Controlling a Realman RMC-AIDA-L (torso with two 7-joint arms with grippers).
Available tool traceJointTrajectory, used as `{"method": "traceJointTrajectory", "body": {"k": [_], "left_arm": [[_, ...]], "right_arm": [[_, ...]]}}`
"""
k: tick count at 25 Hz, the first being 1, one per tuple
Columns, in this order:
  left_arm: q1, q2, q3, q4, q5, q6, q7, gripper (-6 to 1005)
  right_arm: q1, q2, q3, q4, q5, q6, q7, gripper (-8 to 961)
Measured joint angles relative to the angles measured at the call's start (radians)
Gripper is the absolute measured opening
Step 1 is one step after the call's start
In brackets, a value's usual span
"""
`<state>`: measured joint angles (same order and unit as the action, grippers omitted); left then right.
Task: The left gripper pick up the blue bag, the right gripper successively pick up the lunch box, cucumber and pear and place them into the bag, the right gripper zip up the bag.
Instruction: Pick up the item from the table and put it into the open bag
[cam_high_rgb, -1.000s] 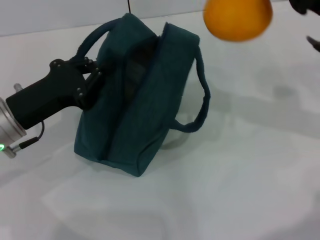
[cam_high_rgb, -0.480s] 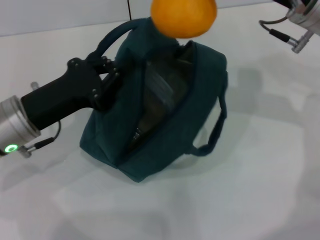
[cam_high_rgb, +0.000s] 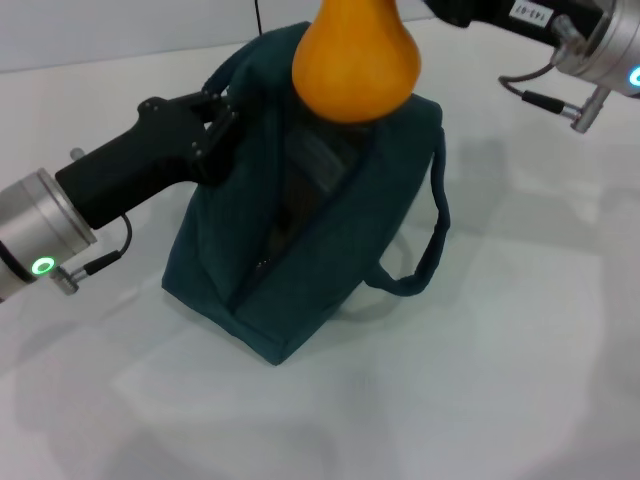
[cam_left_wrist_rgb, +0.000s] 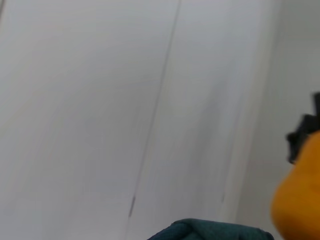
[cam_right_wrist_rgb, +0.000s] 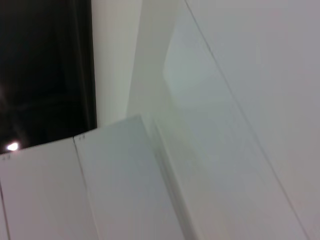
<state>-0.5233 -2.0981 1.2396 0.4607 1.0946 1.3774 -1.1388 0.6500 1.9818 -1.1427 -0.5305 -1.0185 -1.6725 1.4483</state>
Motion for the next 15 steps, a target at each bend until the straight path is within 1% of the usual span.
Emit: {"method": "traceJointTrajectory", "body": {"k": [5, 8, 10, 12, 15], "left_arm": [[-0.015, 0.002, 0.000, -0.022, -0.026, -0.021, 0.016, 59], [-0.015, 0.002, 0.000, -0.026, -0.034, -0.022, 0.034, 59], [-0.017, 0.001, 0.001, -0.032, -0.037, -0.023, 0.045, 59], [-0.024, 0.000, 0.001, -0.036, -0.038, -0.023, 0.052, 59], [-0.024, 0.000, 0.001, -0.036, -0.038, -0.023, 0.052, 59]], "right_arm": [[0.006, 0.008, 0.000, -0.001, -0.076, 0.014, 0.002, 35], [0.016, 0.021, -0.003, -0.002, -0.115, 0.052, -0.003, 35], [0.016, 0.021, -0.003, -0.002, -0.115, 0.052, -0.003, 35], [0.040, 0.031, -0.010, -0.002, -0.149, 0.080, -0.011, 35], [0.050, 0.039, -0.011, 0.002, -0.155, 0.086, -0.034, 35]]}}
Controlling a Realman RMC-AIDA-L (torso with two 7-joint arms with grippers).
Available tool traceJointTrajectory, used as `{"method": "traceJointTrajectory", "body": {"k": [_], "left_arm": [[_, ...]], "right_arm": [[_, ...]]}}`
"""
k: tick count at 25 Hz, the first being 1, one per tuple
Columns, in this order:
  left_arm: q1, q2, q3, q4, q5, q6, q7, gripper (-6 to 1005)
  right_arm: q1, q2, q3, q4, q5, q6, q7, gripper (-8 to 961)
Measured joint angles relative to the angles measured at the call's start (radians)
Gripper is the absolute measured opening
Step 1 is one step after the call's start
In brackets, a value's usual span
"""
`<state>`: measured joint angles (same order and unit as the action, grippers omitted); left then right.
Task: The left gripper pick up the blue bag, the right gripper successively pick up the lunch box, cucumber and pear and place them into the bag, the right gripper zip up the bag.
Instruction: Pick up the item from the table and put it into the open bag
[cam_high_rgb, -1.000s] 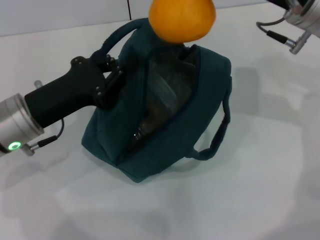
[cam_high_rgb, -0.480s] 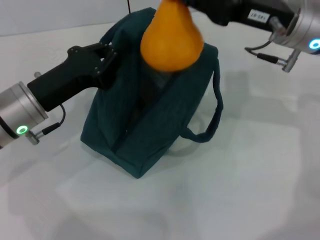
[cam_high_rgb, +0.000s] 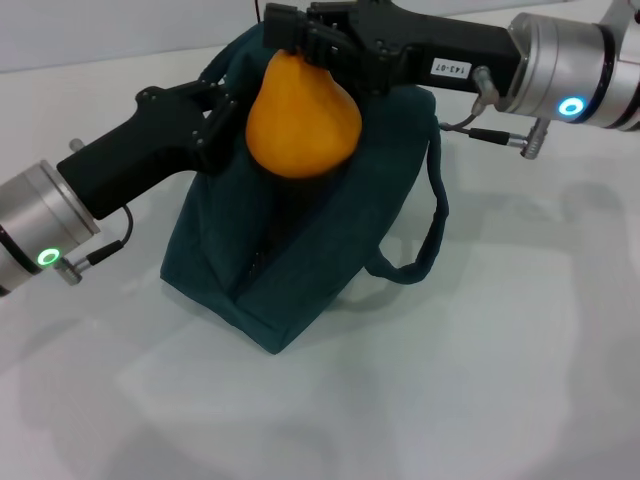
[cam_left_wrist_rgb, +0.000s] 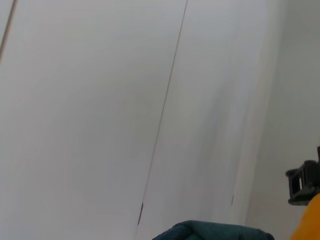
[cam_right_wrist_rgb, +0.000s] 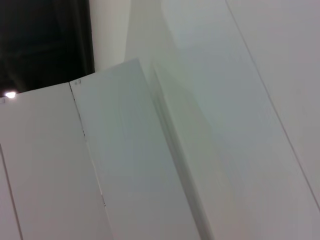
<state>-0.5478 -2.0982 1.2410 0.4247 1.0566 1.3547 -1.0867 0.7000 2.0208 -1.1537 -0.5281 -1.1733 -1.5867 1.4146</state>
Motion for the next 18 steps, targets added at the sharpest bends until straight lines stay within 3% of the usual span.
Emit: {"method": "traceJointTrajectory", "body": {"k": [7, 18], "left_arm": [[-0.002, 0.000, 0.000, -0.001, 0.001, 0.001, 0.006, 59], [-0.001, 0.004, 0.000, -0.001, -0.001, 0.004, 0.007, 59]], "right_arm": [[0.012, 0.001, -0.037, 0.025, 0.001, 0.004, -0.011, 35], [-0.052, -0.007, -0.067, 0.026, -0.076, 0.069, -0.012, 35]]}}
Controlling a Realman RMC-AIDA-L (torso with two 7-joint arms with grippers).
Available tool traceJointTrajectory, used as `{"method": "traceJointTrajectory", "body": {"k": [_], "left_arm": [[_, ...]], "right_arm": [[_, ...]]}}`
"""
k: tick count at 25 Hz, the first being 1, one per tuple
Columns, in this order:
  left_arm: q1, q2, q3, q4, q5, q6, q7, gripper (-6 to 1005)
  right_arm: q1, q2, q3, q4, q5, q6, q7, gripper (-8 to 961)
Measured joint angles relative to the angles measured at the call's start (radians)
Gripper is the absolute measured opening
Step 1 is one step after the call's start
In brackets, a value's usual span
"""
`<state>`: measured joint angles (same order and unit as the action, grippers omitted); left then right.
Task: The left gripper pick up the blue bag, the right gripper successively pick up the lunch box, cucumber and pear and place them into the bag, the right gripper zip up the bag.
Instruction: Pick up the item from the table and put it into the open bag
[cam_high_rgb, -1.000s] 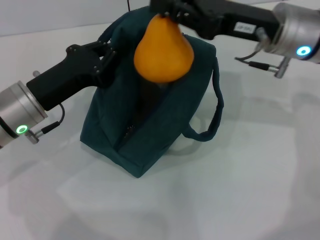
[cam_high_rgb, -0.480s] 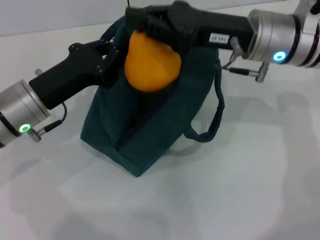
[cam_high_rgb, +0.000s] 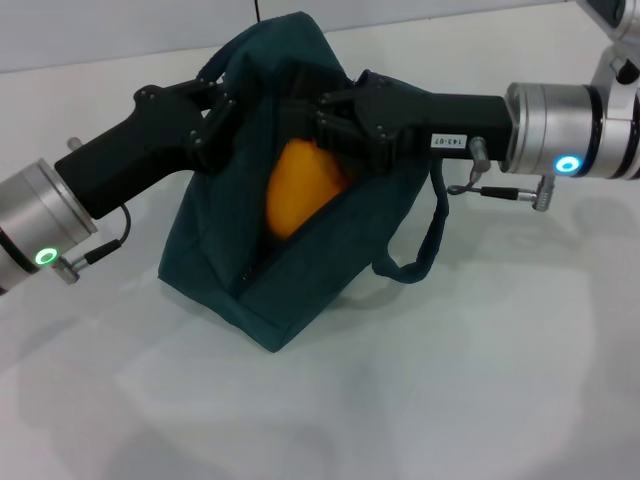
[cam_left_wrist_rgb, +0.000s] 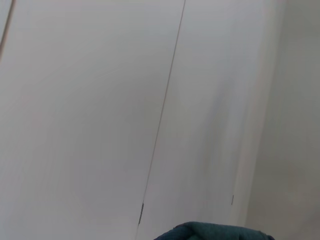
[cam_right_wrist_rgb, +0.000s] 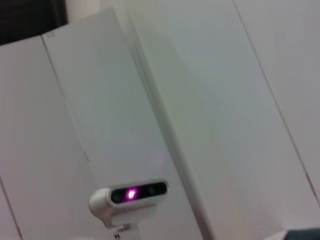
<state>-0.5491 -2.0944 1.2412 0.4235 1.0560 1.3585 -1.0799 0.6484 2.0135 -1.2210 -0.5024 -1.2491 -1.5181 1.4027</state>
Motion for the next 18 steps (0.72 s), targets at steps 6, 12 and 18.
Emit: {"method": "traceJointTrajectory", "body": {"k": [6, 12, 18], "left_arm": [[0.000, 0.001, -0.001, 0.000, 0.000, -0.001, 0.000, 59], [0.000, 0.001, -0.002, 0.002, 0.001, -0.001, 0.000, 59], [0.001, 0.002, -0.007, 0.000, -0.001, -0.002, 0.020, 59]], "right_arm": [[-0.006, -0.005, 0.003, -0.005, -0.001, -0.015, 0.000, 35], [-0.008, -0.001, 0.012, -0.019, 0.007, -0.032, -0.002, 35], [-0.011, -0.001, 0.014, -0.021, 0.067, -0.034, -0.009, 326]]}}
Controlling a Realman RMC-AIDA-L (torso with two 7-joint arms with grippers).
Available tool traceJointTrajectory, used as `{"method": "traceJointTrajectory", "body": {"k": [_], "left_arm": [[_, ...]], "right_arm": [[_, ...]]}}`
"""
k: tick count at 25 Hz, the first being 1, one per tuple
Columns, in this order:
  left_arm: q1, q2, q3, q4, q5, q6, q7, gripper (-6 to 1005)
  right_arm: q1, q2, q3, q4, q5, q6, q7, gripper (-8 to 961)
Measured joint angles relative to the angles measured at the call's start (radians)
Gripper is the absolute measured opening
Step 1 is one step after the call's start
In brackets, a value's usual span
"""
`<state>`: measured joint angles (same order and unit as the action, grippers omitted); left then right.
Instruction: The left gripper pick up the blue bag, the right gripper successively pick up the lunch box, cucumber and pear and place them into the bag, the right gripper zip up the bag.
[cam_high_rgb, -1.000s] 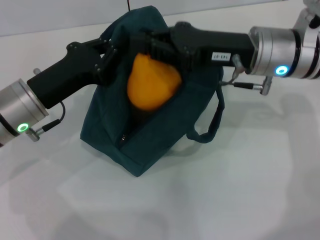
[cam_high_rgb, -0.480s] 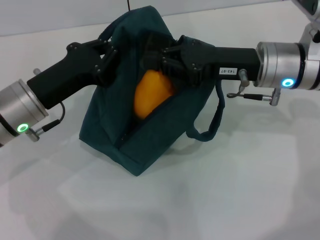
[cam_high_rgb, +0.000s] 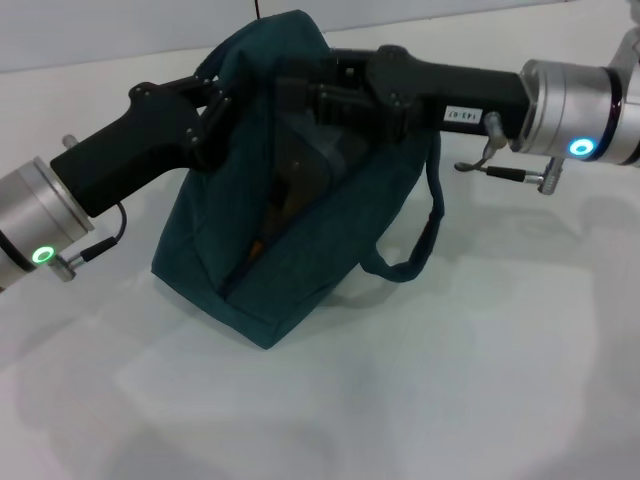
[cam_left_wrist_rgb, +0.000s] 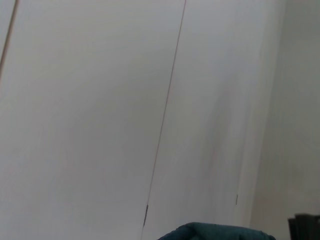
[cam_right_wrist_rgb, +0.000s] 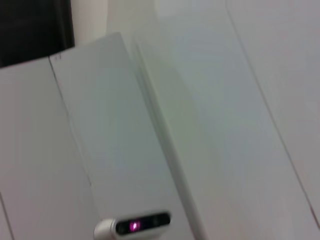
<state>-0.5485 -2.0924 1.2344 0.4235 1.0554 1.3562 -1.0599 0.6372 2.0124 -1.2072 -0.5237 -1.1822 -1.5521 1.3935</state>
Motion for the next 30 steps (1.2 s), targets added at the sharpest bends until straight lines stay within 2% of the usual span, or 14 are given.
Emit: {"method": "traceJointTrajectory", "body": {"k": [2, 5, 9, 12, 15, 17, 22, 26, 30], "left_arm": [[0.004, 0.000, -0.002, 0.000, -0.003, -0.005, 0.005, 59], [0.010, 0.000, -0.004, -0.001, -0.022, -0.035, 0.017, 59], [0.020, 0.000, -0.004, -0.002, -0.055, -0.070, 0.043, 59], [0.022, 0.000, -0.004, -0.002, -0.071, -0.077, 0.054, 59], [0.024, 0.001, -0.005, -0.002, -0.076, -0.079, 0.059, 59], [0.024, 0.001, -0.006, -0.002, -0.077, -0.080, 0.060, 59], [0.020, 0.001, -0.002, -0.002, -0.075, -0.080, 0.067, 59], [0.018, 0.001, 0.001, -0.002, -0.072, -0.080, 0.070, 59], [0.018, 0.001, 0.002, -0.002, -0.072, -0.080, 0.071, 59]], "right_arm": [[-0.009, -0.001, 0.001, -0.005, 0.005, -0.011, 0.000, 420], [-0.036, -0.012, 0.015, -0.024, 0.004, -0.068, -0.001, 427], [-0.084, -0.052, 0.037, -0.040, -0.001, -0.158, -0.002, 437], [-0.116, -0.083, 0.035, -0.039, -0.031, -0.166, 0.002, 444], [-0.136, -0.096, 0.038, -0.035, -0.116, -0.151, 0.013, 443], [-0.144, -0.093, 0.039, -0.035, -0.167, -0.122, 0.019, 441], [-0.151, -0.050, 0.034, -0.033, -0.248, -0.006, 0.017, 426], [-0.136, -0.020, 0.031, -0.032, -0.287, 0.034, 0.014, 418], [-0.109, -0.005, 0.028, -0.030, -0.323, 0.042, 0.015, 419]]}}
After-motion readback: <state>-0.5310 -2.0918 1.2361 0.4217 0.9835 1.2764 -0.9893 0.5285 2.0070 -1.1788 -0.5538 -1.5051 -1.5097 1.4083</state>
